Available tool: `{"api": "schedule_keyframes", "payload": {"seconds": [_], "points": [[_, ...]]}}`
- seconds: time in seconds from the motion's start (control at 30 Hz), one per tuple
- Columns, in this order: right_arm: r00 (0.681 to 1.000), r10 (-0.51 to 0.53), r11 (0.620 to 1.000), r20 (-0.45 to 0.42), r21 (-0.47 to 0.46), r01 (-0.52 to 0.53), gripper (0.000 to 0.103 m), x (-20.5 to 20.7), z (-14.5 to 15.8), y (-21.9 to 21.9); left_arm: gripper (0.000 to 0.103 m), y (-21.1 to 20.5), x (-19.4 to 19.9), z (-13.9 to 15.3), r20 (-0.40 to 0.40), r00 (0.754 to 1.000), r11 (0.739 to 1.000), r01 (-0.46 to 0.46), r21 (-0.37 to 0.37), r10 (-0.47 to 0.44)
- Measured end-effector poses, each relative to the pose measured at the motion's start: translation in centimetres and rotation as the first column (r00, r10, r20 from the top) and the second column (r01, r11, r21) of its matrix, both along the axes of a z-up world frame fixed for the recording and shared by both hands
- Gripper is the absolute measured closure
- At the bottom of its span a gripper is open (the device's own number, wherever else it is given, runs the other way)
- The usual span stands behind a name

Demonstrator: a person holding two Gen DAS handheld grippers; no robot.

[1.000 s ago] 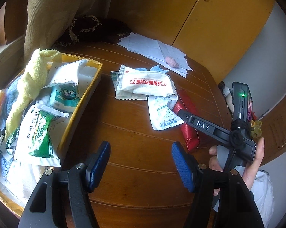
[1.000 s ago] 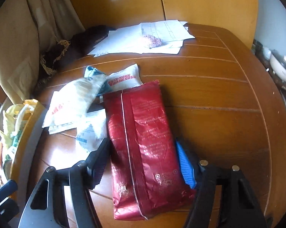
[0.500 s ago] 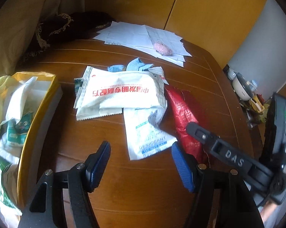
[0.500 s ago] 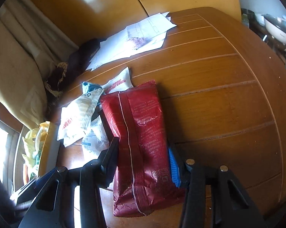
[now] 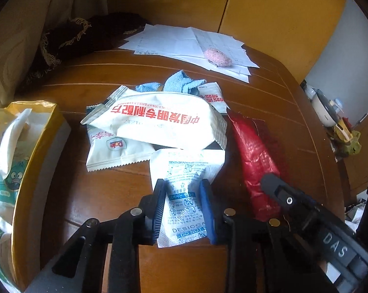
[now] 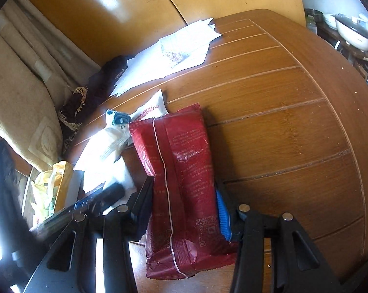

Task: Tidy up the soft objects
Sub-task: 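Carry the desiccant packet and red bag into the tray and open both tools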

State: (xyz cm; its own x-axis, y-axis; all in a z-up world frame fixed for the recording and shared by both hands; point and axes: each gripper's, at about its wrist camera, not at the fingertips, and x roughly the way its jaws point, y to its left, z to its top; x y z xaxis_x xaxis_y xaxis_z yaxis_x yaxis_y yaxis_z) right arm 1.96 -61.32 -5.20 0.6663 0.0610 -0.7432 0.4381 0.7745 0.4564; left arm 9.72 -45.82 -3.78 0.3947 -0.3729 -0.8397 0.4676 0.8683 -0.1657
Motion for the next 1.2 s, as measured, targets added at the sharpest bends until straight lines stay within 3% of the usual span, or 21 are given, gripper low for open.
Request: {"api": "schedule_keyframes", "payload": {"seconds": [0.17, 0.33, 0.57, 0.7, 0.97, 1.2], "points": [[1.0, 0.005, 1.0, 0.009, -0.022, -0.005, 0.06, -0.1, 0.0, 0.4, 0.084, 3.0, -2.1, 0.3, -0.053, 0.998, 0.997, 0.016, -0.081, -0.021], [1.0, 0.011, 1.0, 0.029, 0.0, -0.011, 0.06, -0.3, -0.1, 0.3, 0.086, 6.3, -4.2, 0.6, -0.089, 0.996, 0.985, 0.007, -0.175, -0.022], [0.995, -0.005, 0.999, 0.096, -0.053, 0.01, 0.061, -1.0, 0.3, 0.8, 0.087, 8.9, -5.9, 1.9, -0.112, 0.992, 0.955, 0.016, -0.295, -0.051], [0.987, -0.009, 0.994, 0.159, -0.107, 0.027, 0.061, -1.6, 1.1, 1.1, 0.086, 11.2, -6.8, 4.1, -0.079, 0.995, 0.939, 0.026, -0.344, -0.057], [0.954, 0.053, 0.997, 0.296, -0.077, -0.032, 0.061, -3.0, 3.8, 2.6, 0.086, 19.3, -7.9, 7.7, 0.004, 0.999, 0.924, -0.044, -0.379, 0.049], [0.916, 0.209, 0.975, 0.344, 0.005, -0.224, 0.061, -2.2, 7.7, 11.1, 0.086, 27.2, -5.8, 7.9, 0.021, 0.981, 0.915, -0.172, -0.365, 0.193]]}}
